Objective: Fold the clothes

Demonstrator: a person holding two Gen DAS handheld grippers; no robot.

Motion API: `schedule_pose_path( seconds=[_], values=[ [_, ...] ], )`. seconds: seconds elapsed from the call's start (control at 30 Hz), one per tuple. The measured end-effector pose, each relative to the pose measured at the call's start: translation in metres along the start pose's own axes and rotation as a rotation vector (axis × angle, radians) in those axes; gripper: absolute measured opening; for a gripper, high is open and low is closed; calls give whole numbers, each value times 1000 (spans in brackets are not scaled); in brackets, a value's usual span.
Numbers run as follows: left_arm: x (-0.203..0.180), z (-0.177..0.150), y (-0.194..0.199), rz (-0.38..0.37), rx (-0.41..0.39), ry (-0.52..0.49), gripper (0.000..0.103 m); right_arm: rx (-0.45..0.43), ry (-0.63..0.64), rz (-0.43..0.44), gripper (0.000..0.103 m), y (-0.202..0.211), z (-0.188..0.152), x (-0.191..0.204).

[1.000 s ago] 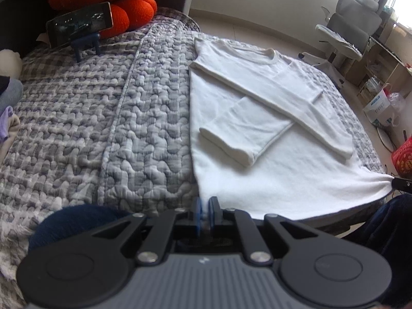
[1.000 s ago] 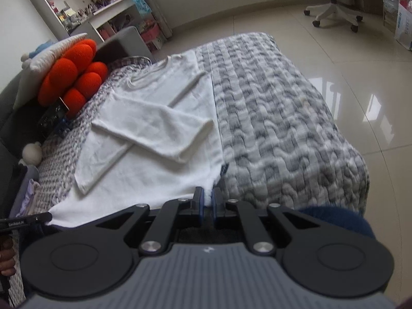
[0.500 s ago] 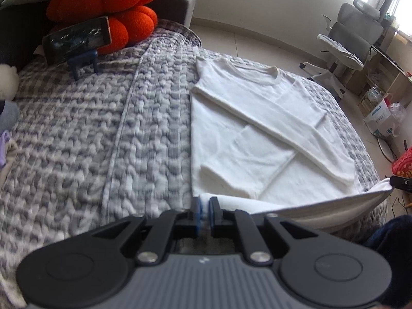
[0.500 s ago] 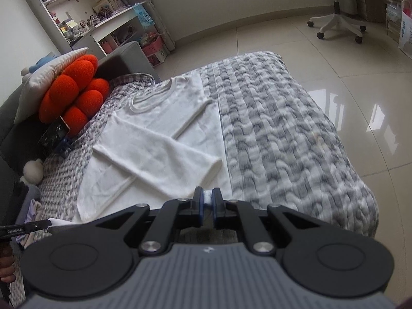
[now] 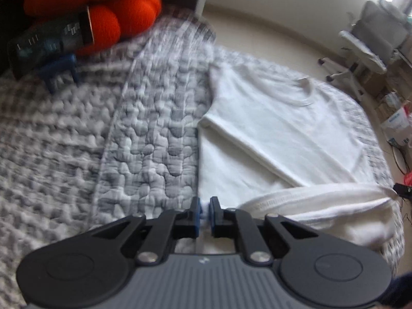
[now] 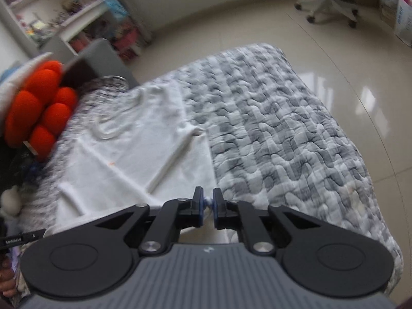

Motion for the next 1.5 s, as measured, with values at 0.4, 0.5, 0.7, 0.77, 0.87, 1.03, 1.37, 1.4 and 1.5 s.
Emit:
schedule_pose_path(
  seconds=[0.4,0.5,0.7,0.77,0.87,1.03,1.37,1.4,1.5],
  values=[
    [61,-12,29,-124,-162,114,40,-130,131,52,31,25,0,-23],
    [60,-18,31,-185,-171,38,45,-112,333,49,33,24,-8,-11],
    [29,-32,14,-234,-113,-144,53,-37,606,85,34,9,-24,13],
    [20,-32,9,-207,-112,-180,53,-17,617,84,34,1,-25,13],
    [15,-32,1,-186,-115,-203,53,10,575,94,34,-9,-25,5],
    [6,-28,-6,-107,-158,-210,42,16,503,84,12,-19,-28,0],
    [-3,-28,-3,-54,-190,-189,9,-78,512,36,7,-7,-27,8],
    [-3,-28,-1,-52,-201,-184,8,-91,512,35,7,-6,-27,8],
    [-4,-26,9,-39,-243,-178,8,-139,517,30,7,0,-26,14]
  ],
)
Point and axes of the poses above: each gripper's, at about its wrist camera, not at the fingertips, and y roughly against the way its jaws point, x to its left, z to its top, the point moved 1 cm from there along -y, roughly the way its jaws point, and after that the axes turned 4 degrees about z, right-handed, at the moved point
